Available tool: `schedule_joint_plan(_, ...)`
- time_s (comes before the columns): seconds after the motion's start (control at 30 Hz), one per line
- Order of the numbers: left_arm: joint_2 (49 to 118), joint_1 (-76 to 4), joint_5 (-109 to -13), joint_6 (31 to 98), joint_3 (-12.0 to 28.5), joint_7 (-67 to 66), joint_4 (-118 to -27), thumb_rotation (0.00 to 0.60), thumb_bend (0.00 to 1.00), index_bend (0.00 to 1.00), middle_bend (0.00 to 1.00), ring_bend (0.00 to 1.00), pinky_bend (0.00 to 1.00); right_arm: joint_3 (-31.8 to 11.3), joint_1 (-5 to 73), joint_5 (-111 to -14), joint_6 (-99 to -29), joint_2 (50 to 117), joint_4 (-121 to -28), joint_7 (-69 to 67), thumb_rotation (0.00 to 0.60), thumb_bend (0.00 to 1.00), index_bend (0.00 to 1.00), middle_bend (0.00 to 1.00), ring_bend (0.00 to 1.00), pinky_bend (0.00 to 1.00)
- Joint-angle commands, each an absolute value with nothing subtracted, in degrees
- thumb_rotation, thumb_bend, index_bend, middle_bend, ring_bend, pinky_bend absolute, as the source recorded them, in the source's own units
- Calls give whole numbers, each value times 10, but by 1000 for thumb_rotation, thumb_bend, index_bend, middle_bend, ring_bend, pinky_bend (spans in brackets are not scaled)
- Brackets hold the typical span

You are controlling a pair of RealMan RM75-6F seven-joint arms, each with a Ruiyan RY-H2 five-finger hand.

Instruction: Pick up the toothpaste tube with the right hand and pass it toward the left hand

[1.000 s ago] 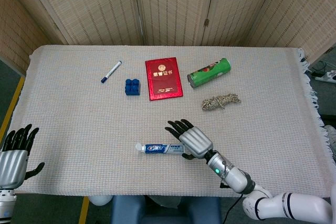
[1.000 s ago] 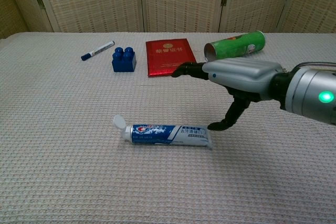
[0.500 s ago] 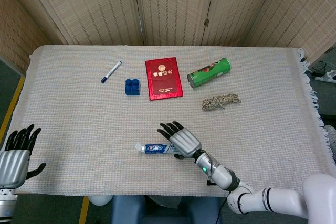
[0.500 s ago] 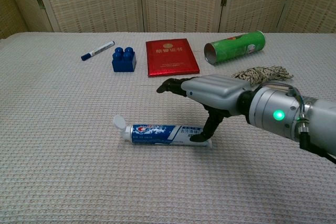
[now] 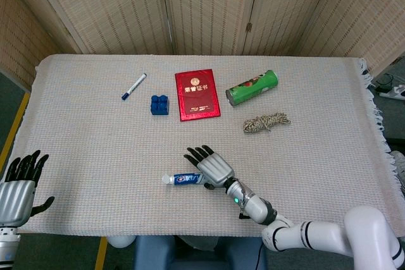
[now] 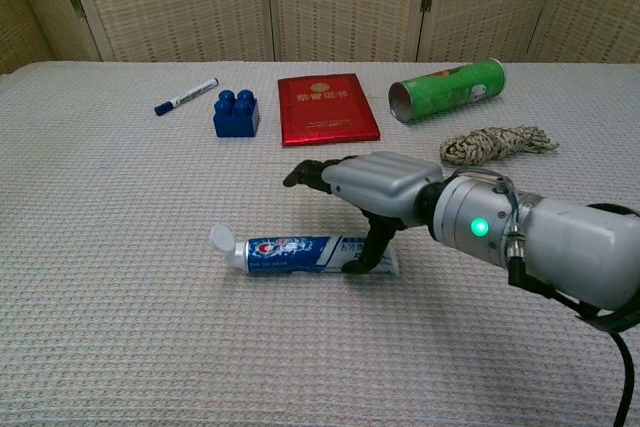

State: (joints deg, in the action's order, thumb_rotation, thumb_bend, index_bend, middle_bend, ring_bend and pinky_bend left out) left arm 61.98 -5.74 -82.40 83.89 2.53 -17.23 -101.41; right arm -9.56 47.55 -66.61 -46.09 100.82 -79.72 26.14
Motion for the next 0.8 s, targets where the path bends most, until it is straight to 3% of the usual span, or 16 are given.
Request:
schedule_joint_plan(0.03,620,-58,-823,838,26,-172,-1013,600,249,51,48,77,0,-107,485,-654,-460,1017,-781,260,600,285,0,23,54,63)
schedule_joint_plan(0.23,620,-60,-819,834,26,-172,-1011,600,249,52,48,77,0,-122,503,-643,-454,1025,-762,254,600,276,0,39,64,62)
schedule_joint_plan(0.47,621,-59,-815,834,26,-168,-1007,600,249,53,48,78,0,-102,504,-670,-444,991,-810,230,600,273,12,106,140,86)
schedule_joint_plan(0.63,622,-60,-818,833,25,-168,-1006,600,249,54,48,78,0,-88,508,-687,-443,998,-808,225,600,273,168,213,245,170)
schedule_joint_plan(0.8,621,-59,-816,834,25,-168,-1007,600,248,55,48,78,0,-86,516,-687,-443,1013,-789,228,600,273,250,250,274,188)
